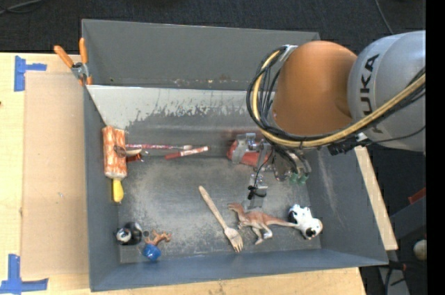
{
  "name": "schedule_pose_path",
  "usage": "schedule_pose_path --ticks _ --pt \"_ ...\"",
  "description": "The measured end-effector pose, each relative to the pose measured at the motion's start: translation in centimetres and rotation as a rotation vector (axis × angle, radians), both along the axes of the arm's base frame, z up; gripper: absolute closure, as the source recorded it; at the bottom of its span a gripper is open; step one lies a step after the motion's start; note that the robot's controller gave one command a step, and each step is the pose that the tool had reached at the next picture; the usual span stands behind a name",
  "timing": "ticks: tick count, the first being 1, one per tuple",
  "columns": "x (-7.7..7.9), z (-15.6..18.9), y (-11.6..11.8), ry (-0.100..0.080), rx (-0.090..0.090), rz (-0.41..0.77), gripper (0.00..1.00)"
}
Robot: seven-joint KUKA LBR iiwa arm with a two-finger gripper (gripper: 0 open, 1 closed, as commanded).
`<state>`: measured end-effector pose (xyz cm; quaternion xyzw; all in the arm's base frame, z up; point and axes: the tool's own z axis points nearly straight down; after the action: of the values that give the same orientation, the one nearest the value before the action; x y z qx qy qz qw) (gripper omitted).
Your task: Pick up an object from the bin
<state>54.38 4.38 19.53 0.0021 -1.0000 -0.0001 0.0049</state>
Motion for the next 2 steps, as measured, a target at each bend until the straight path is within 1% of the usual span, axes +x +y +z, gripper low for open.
schedule_pose_path --ticks 1,2 --pt "0.2 0.5 0.0 -0.008 0.001 -0.001 0.00" --pt "-2.5 -5.7 -3.0 -0.010 0.001 0.054 0.00"
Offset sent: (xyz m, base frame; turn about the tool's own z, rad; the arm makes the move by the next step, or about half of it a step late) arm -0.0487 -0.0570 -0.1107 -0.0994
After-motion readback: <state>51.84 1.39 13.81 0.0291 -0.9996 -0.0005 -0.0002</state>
